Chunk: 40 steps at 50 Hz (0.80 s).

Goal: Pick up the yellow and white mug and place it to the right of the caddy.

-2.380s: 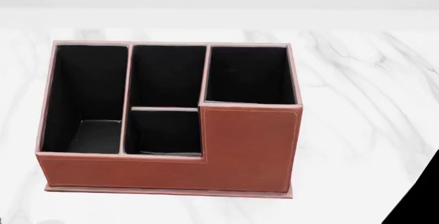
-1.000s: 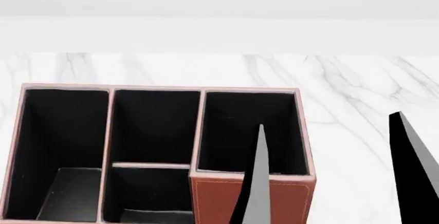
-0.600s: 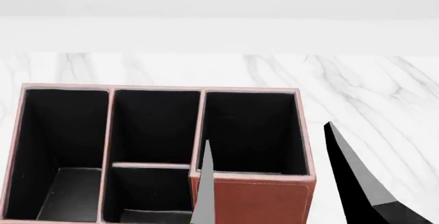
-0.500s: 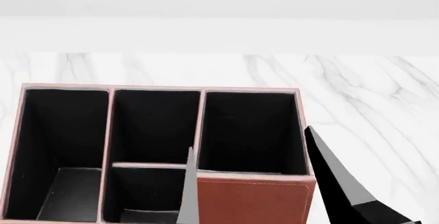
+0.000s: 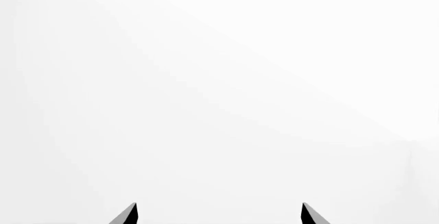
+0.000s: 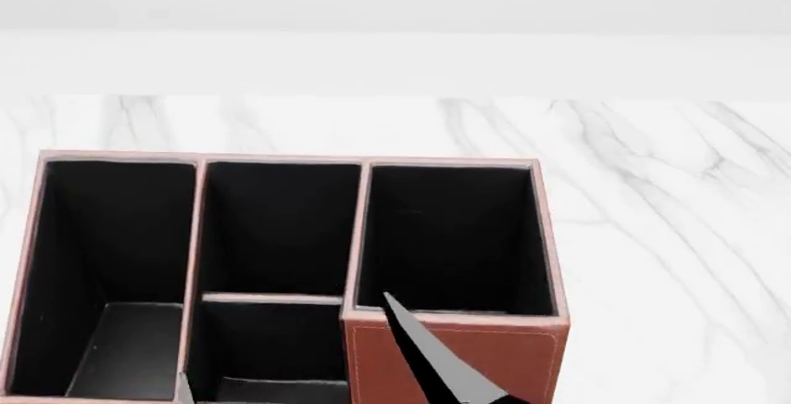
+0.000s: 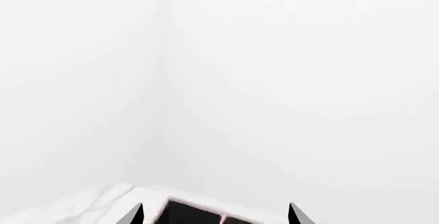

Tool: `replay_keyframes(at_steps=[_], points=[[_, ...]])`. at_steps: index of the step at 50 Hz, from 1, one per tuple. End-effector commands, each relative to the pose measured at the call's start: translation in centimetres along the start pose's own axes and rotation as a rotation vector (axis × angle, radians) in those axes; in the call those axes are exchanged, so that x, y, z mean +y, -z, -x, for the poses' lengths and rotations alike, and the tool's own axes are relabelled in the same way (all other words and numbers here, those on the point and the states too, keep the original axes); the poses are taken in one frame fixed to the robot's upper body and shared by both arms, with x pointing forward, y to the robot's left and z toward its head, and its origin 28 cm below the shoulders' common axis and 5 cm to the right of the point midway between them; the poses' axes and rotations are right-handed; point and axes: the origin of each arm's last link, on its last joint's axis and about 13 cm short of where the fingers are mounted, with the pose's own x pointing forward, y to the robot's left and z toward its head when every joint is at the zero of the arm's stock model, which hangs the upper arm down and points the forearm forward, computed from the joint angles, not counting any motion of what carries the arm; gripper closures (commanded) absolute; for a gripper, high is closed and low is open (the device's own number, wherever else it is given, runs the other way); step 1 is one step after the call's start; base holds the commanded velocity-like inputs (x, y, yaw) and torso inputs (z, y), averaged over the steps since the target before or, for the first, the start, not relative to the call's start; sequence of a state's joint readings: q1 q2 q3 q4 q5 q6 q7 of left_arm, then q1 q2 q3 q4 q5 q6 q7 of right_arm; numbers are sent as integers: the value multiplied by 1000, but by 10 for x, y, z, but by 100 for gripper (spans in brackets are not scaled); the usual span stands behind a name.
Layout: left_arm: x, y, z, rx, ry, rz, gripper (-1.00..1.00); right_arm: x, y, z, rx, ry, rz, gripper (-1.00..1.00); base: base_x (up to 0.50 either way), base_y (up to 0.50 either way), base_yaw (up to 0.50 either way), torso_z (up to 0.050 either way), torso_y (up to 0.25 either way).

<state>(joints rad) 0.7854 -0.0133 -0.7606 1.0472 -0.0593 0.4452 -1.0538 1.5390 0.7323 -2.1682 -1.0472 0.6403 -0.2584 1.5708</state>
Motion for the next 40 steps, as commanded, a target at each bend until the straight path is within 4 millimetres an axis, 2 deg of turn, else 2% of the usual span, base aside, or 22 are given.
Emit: replay_keyframes(at_steps=[1, 16, 31, 40], points=[[1, -1, 0, 18, 37, 5, -100, 18, 8, 1, -16, -127, -13, -100, 0, 0, 0, 0, 0], [2, -1, -1, 21, 41, 5, -100, 37, 18, 6, 5, -181, -12, -100, 0, 0, 0, 0, 0], [2, -1, -1, 21, 46, 5, -100, 66, 28, 23, 69, -312, -41, -100, 0, 0, 0, 0, 0], [2, 0, -2, 22, 45, 3, -100, 77, 31, 30, 84, -311, -60, -100, 0, 0, 0, 0, 0]])
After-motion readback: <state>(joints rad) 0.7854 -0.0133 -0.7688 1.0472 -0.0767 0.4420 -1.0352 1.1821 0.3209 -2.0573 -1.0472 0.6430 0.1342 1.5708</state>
